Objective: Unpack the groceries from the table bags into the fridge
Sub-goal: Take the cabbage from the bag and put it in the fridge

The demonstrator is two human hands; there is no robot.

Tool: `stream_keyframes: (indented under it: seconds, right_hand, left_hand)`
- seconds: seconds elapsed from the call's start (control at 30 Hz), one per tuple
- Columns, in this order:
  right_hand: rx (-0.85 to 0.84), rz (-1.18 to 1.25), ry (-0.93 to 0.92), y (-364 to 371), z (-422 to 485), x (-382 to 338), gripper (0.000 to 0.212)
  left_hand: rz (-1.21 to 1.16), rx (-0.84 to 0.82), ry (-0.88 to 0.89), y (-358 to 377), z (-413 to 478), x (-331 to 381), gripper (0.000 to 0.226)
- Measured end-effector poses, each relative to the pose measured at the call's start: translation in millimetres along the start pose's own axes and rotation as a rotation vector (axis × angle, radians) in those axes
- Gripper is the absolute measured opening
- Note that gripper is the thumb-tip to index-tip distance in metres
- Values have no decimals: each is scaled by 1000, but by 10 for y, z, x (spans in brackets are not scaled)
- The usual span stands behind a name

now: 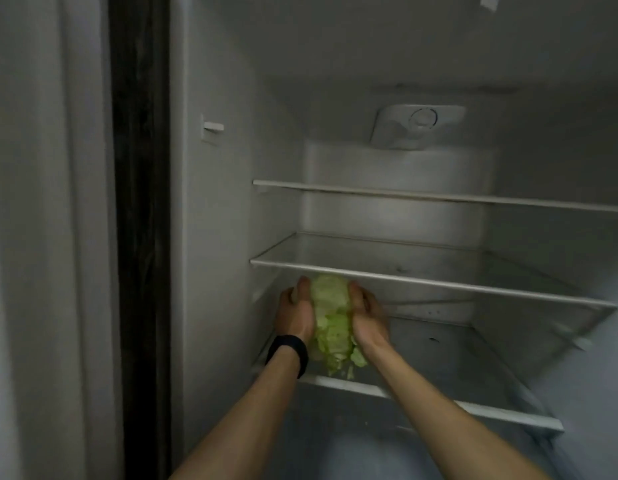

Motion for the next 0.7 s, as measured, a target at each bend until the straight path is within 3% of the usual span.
stream_keyframes:
  seconds: [0.33, 0.5, 0.7]
  right_hand:
    - [-3, -130, 17, 167, 501, 211, 53]
    - [-92, -243, 6, 81, 460, 47, 57]
    - [-94, -431, -28, -252, 91, -169, 48]
  left_hand:
    - [113, 6, -4, 88, 465, -59, 70]
    - [187, 23, -73, 34, 426, 23, 80]
    - [322, 15, -42, -78, -164, 206, 53]
Point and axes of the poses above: each hand's wrist, its own z-axis towards the middle knuckle, its own y-axis out of the palm, x = y × z, the point moved 1 cm from there along z, towards the middle knuckle, and after that the axes turned 3 degrees about -z, right-handed, at the moved point
